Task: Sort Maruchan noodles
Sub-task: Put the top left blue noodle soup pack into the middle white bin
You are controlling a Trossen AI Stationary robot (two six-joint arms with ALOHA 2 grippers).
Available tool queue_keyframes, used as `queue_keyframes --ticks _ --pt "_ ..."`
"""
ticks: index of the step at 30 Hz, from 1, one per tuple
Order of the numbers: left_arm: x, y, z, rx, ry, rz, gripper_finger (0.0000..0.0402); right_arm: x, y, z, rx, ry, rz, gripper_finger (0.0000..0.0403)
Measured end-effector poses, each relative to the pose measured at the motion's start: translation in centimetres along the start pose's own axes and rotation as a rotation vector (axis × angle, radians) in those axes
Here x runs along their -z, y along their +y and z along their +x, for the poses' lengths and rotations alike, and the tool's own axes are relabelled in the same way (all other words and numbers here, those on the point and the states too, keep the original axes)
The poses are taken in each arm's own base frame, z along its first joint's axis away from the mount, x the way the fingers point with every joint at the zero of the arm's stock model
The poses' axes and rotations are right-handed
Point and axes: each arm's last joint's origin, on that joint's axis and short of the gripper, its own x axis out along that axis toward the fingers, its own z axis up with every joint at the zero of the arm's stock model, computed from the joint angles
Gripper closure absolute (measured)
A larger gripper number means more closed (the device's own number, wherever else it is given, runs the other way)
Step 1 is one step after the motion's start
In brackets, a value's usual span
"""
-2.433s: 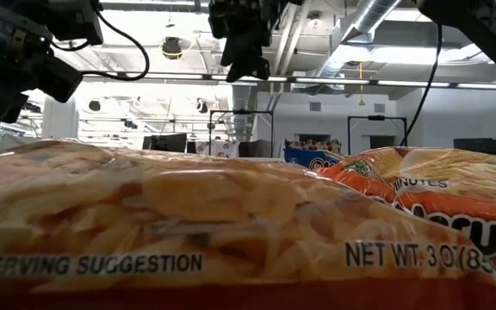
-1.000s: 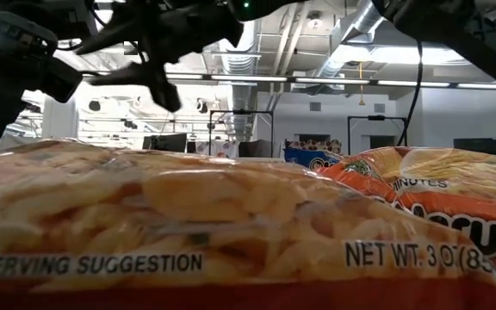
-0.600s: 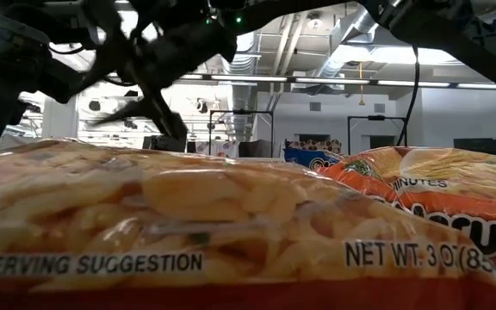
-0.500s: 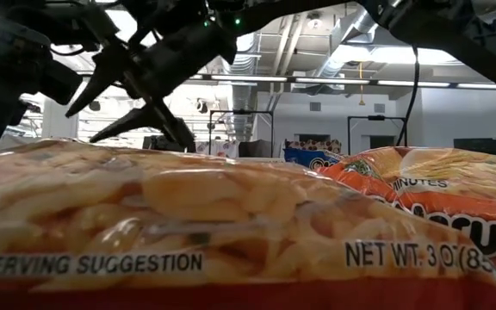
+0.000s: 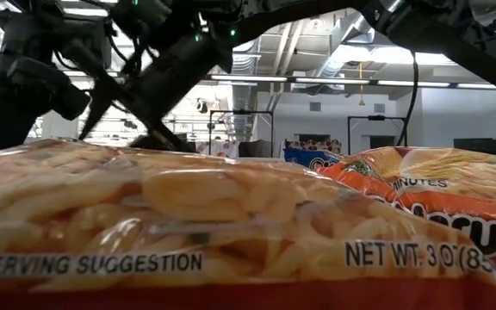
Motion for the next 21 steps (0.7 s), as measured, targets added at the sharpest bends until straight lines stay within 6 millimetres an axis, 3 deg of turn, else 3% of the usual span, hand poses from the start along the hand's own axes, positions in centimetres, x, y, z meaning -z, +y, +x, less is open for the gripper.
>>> queue_keyframes --ticks 11,21 --pt "-1.4 -0.7 2.1 -0.106 0.082 -0.049 0.027 -0.3 0.0 0.0 -0.004 -0.034 0.029 0.0217" --pt "-2.3 -1.4 3.2 -0.092 0.1 -0.069 0.027 -0.4 -0.7 0.2 0.041 -0.019 0.066 0.0216"
